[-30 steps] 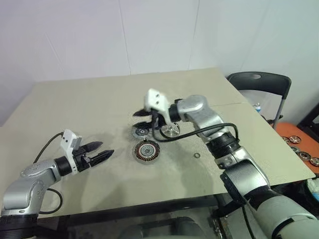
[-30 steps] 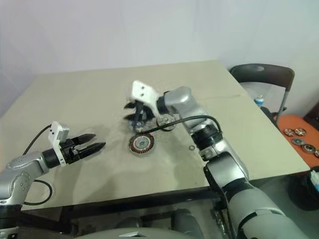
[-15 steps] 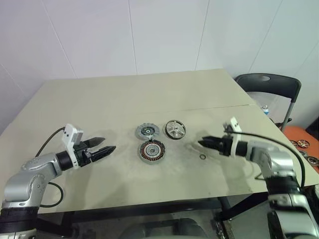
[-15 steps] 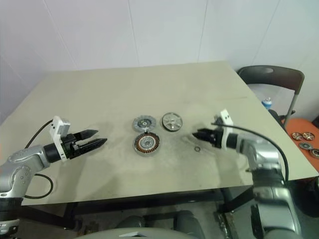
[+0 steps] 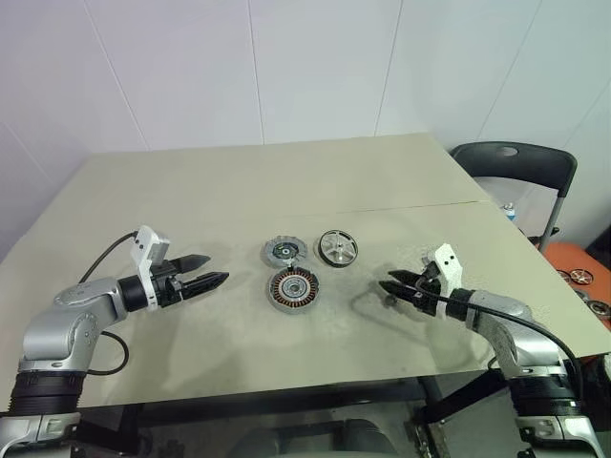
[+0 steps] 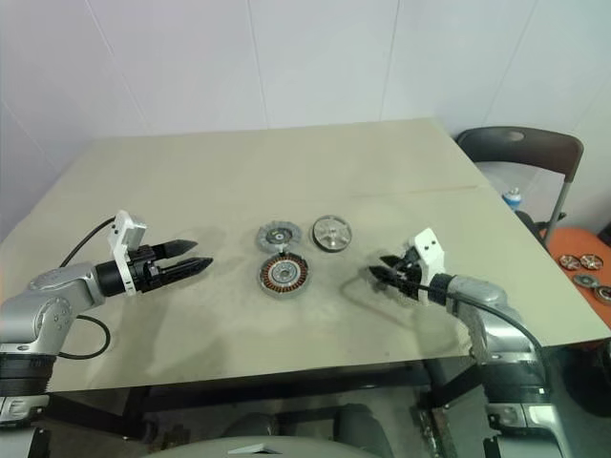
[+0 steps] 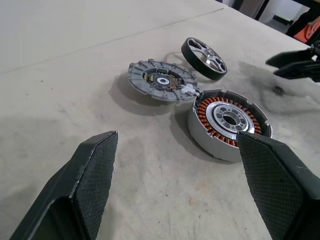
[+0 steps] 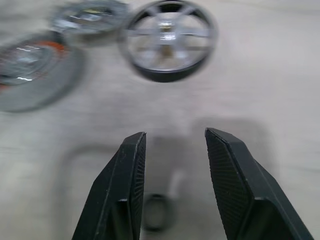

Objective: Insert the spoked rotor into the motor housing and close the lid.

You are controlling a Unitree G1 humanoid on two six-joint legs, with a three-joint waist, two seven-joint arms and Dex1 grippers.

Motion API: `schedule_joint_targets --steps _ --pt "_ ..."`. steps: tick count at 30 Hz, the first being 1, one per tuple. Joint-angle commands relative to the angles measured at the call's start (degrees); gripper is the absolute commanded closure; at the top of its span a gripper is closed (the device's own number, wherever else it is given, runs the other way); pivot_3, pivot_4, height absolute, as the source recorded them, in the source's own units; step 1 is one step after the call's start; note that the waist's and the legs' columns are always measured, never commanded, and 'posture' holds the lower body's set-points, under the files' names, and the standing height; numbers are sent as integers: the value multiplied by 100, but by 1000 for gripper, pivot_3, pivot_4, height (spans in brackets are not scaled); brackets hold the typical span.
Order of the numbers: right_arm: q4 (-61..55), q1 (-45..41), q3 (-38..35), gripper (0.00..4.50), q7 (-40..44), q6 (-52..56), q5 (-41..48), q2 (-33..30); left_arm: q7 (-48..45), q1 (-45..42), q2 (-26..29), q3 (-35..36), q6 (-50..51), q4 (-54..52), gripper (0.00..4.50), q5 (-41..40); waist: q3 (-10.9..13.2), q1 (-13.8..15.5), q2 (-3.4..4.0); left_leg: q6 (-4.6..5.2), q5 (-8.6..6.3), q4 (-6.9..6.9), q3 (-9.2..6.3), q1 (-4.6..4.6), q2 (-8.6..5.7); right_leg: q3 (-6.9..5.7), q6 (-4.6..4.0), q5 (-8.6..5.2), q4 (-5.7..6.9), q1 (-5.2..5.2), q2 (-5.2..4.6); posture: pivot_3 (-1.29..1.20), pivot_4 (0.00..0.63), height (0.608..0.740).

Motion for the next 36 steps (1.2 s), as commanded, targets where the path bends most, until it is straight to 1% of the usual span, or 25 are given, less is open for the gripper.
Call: schedule_joint_targets --steps 1,4,8,21,27,32,36 --pt "-10 143 -154 2539 29 -235 -33 -256 -51 -93 -20 -1 -136 -64 470 31 0 3 0 2 -1 1 0 -2 0 0 0 0 -2 0 -1 0 0 740" --pt "-140 354 -125 2539 202 -324 -19 -478 -58 -43 -39 8 -173 -21 470 65 0 -6 0 6 -3 1 1 -3 0 0 0 0 -4 0 -1 0 0 740" --pt "-145 537 -92 2539 280 -334 0 -620 -53 9 -71 13 -188 -32 470 74 0 -10 0 7 -4 1 7 2 3 2 2 -1 -3 2 1 0 0 740" --pt "-264 607 211 2539 191 -439 -120 -509 57 196 -232 37 -178 -177 470 63 -2 -9 -6 7 -4 5 7 6 5 3 3 -2 -3 9 4 0 0 740" --pt "-454 398 -106 2539 243 62 397 -484 75 277 -253 24 -189 -198 470 71 -2 -3 -6 7 -4 4 6 6 7 3 2 -1 -3 10 6 0 0 740" --pt "-862 394 63 2539 300 56 412 -529 84 212 -274 -18 -190 -152 470 95 -1 -2 -5 7 -4 4 6 5 7 2 3 -2 -4 10 5 0 0 740" --pt "-948 409 228 2539 199 -65 234 -462 80 192 -270 -28 -196 -145 470 108 -1 -2 -5 7 -4 4 7 5 7 2 3 -2 -4 10 4 0 0 740"
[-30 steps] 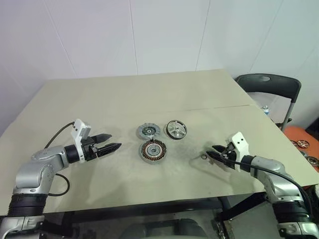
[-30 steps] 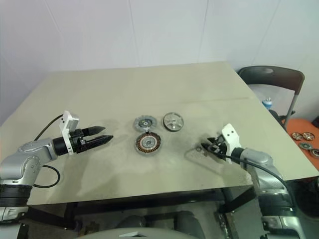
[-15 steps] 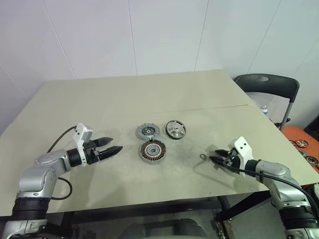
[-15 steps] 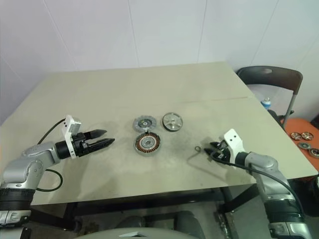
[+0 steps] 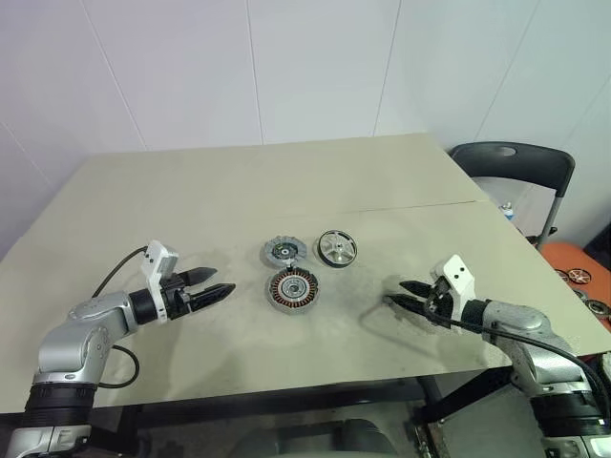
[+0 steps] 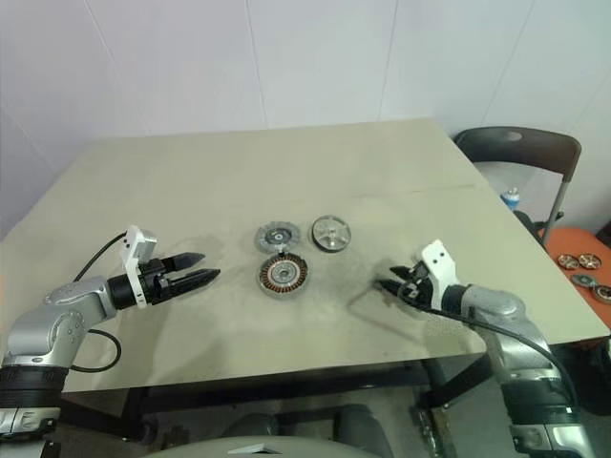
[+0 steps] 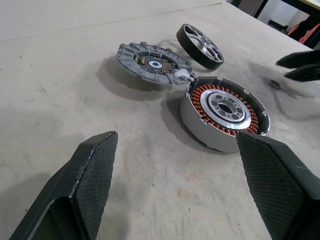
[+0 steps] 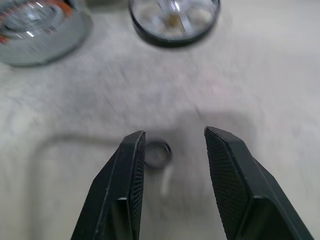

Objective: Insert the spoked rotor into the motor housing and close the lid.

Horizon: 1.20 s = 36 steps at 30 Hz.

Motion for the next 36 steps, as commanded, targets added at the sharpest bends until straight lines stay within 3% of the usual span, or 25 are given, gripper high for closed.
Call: schedule_joint_targets --steps 1,18,30,36 --pt "-231 -51 126 2539 -71 -160 -103 22 4 -97 26 28 -84 -140 470 22 0 0 0 0 0 0 0 0 0 0 0 0 0 0 0 0 0 740" --pt "225 250 626 2539 -377 -1041 -878 81 53 -41 37 45 -67 -177 470 2 -1 -1 -2 0 0 1 1 1 0 0 -1 0 1 0 1 0 0 740" --pt "40 283 713 2539 -189 -127 -448 276 100 -37 22 28 -101 -166 470 35 -10 -7 -16 0 0 -3 3 24 7 0 18 -12 2 21 4 0 0 740" --pt "230 166 823 2539 -365 -252 -735 287 125 -12 30 38 -126 -184 470 53 -6 -13 -13 1 -3 -17 5 74 15 0 20 -16 -8 74 9 0 0 740"
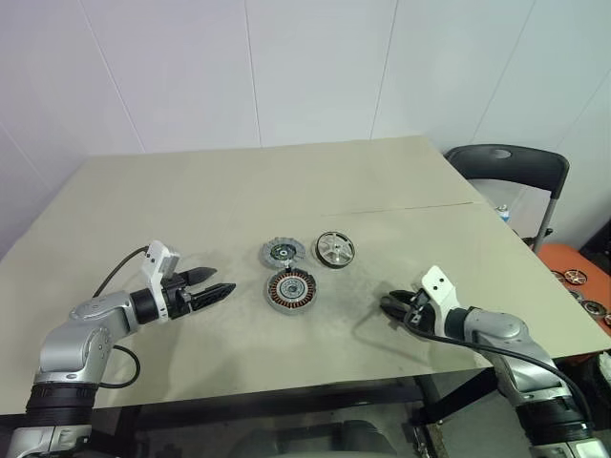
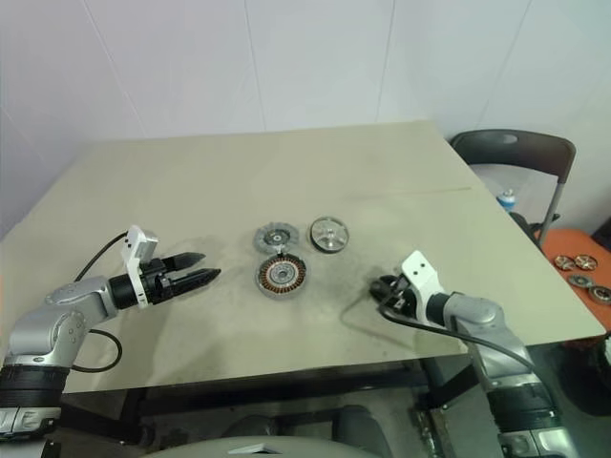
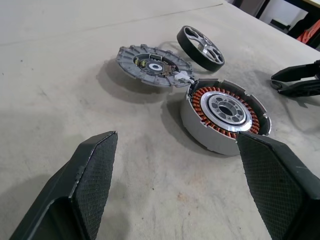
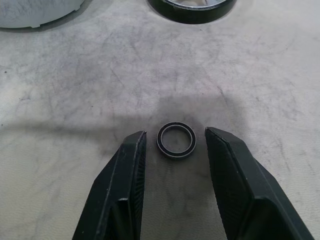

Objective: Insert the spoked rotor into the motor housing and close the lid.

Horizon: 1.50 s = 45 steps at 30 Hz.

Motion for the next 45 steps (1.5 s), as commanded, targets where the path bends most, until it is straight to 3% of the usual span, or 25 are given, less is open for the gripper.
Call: schedule_joint_targets --steps 1,7,14,28,33,45 --pt "123 -4 305 2539 10 -93 -210 55 17 -28 42 76 -117 -172 470 37 1 0 2 1 -1 -2 0 5 3 -1 -4 -3 -6 14 1 0 0 740" --pt "220 -78 277 2539 -40 -28 -224 120 33 -24 61 110 -126 -168 470 52 2 -11 -4 2 -2 -3 9 9 12 -5 -18 -13 -17 41 0 0 0 740" --pt "115 -180 48 2539 -35 999 266 267 84 -7 32 115 -151 -176 470 70 2 -18 -9 1 -3 -2 16 12 23 -12 -18 -12 -14 39 0 0 0 740" --pt "105 -118 269 2539 -33 451 -84 174 102 -56 41 100 -236 -117 470 131 3 -20 -12 -2 -12 -4 18 10 29 -15 -17 -12 -30 40 1 0 0 740" --pt "157 -62 297 3722 -103 482 -147 166 123 -44 33 114 -240 -115 470 130 3 -21 -13 -3 -14 -5 21 10 36 -20 -17 -12 -34 40 0 0 0 740" --pt "272 -233 250 3803 -129 562 -80 189 138 -51 29 121 -252 -103 470 126 8 -24 -19 -3 -14 -4 32 12 45 -27 -18 -12 -41 43 -1 0 0 740"
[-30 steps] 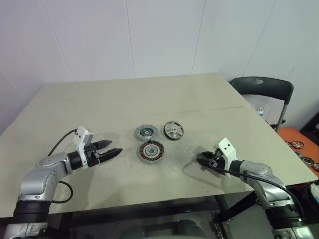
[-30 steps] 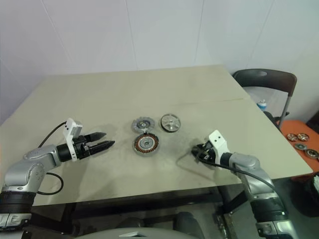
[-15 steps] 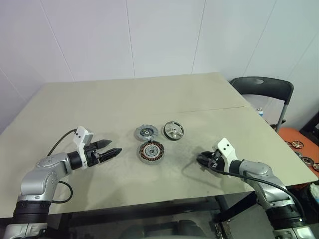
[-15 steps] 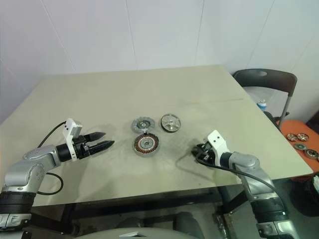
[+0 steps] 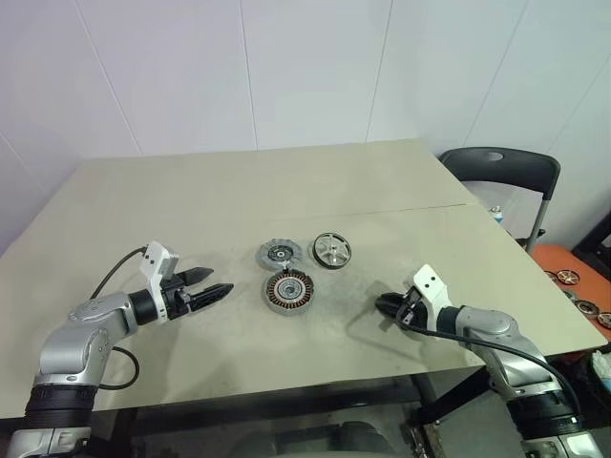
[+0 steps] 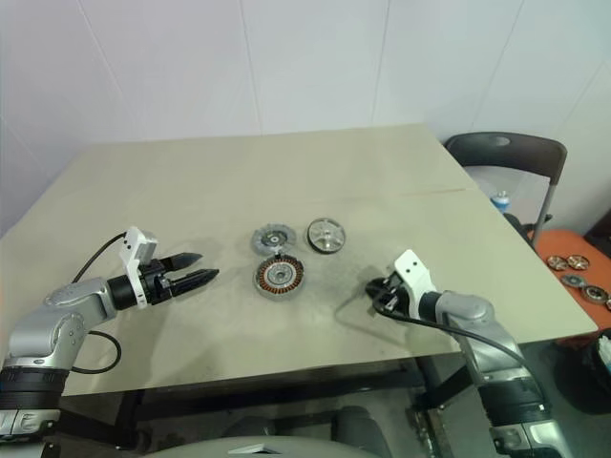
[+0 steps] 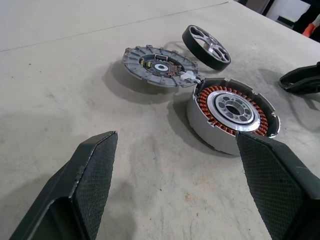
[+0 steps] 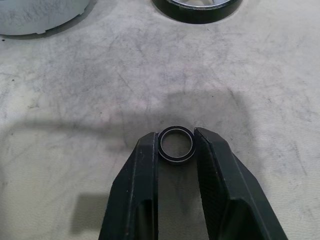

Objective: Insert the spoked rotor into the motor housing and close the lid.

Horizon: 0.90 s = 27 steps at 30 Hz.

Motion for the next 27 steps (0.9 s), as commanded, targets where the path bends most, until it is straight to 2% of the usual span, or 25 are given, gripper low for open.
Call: schedule_joint_targets --steps 1,4,9,11,13,16,22,27 --pt "106 -91 101 3803 -71 172 -12 105 16 -107 27 124 -113 -116 470 -2 2 -5 -2 0 0 0 2 1 2 -1 0 0 -1 0 0 0 0 740" --pt "-229 -444 1 3803 -69 249 246 299 7 -98 27 137 -95 -141 470 -30 12 -32 -1 0 0 0 8 1 8 -5 0 0 -3 -2 0 0 0 740" --pt "-572 -1186 113 3803 70 405 384 459 -23 -97 26 123 -66 -166 470 -55 62 -95 52 1 -1 0 16 -4 9 -6 10 15 -2 -35 -4 0 0 740" --pt "-548 -1579 181 3803 140 382 364 454 -35 -87 29 106 -58 -191 470 -54 61 -90 50 -2 -9 0 14 -26 9 -6 33 34 -3 -70 -4 0 0 740" --pt "-501 -1821 285 3803 233 347 329 450 -41 -85 33 110 -44 -212 470 -66 57 -81 43 -4 -12 3 15 -66 8 -6 8 51 -6 -117 -5 0 0 740" --pt "-355 -2193 568 3803 410 280 278 574 -50 -90 37 124 -20 -241 470 -87 56 -69 42 -27 -7 6 17 -115 8 -5 0 56 -12 -165 -7 0 0 740" --pt "519 -3082 1042 3803 713 -92 110 1041 -99 -117 40 96 95 -522 470 -202 57 -108 43 -2 -28 5 35 -116 8 5 -2 58 -18 -169 -6 0 0 740" --pt "900 -3436 1550 3803 1611 -149 102 1062 -196 -1 166 69 198 -790 470 -242 57 -104 43 -2 -28 6 33 -115 8 4 -4 59 -17 -169 -4 0 0 740"
